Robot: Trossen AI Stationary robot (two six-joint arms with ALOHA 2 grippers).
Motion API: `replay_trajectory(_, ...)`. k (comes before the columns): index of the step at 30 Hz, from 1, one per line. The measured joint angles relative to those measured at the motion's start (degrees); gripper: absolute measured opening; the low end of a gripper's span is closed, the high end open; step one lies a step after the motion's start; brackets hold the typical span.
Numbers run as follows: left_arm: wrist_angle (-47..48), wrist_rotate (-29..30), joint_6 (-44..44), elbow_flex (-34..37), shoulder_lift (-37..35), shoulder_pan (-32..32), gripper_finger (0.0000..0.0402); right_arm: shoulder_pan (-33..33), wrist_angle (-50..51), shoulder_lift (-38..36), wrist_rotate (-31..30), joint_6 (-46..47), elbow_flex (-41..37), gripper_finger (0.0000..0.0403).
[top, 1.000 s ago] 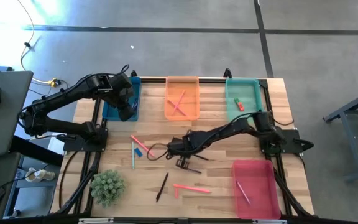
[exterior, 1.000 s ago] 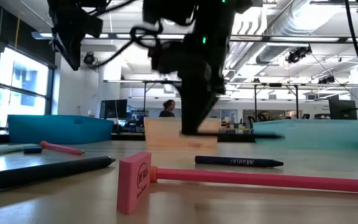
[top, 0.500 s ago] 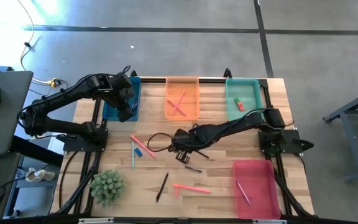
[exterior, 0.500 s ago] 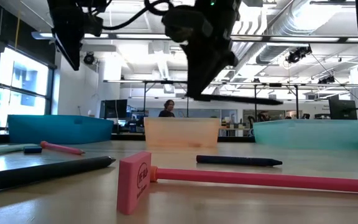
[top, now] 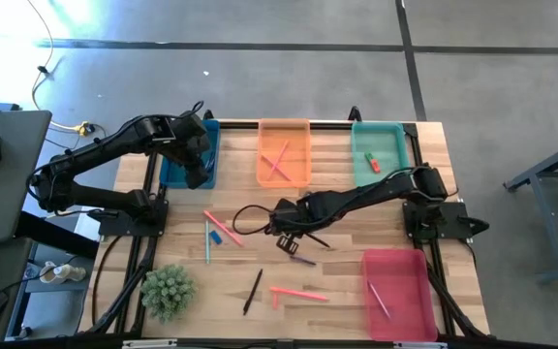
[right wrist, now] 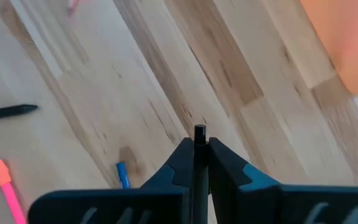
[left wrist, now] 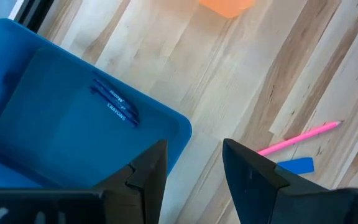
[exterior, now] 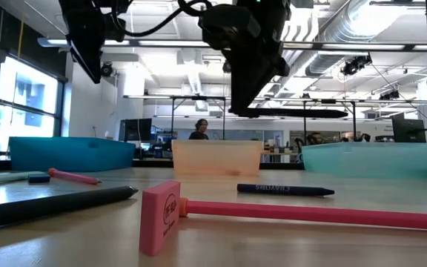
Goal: Sort crayons/erasers/pens/pencils in bins
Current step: Put the black pen into the pink bin
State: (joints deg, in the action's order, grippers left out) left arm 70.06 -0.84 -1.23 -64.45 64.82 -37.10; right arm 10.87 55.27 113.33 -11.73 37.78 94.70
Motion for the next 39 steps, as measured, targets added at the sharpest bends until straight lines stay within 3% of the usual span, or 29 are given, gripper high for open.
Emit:
replay_trajectory(9, -0.02, 0.00, 0.11, 0.00, 0.00, 0.00, 0.0145, 2.58, 4.59, -1.25, -0.73, 2.73, 0.00, 0.0011)
replay_trajectory(24, -0.03, 0.00, 2.11, 0.00, 0.07, 0.00, 0.0145, 5.33, 22.70, -7.89, -10.46, 7.32, -0.64, 0.0011)
replay_trajectory(32, -0.04, 0.00, 2.81, 0.00, 0.07, 0.00, 0.0145, 8.55, 13.83, -22.69, -5.94, 20.46, -19.26, 0.0011)
replay_trajectory(39, -0.07, 0.00, 5.57, 0.00, 0.07, 0.00, 0.0145, 15.80, 11.34, -34.48, -7.16, 34.94, -28.88, 0.0011)
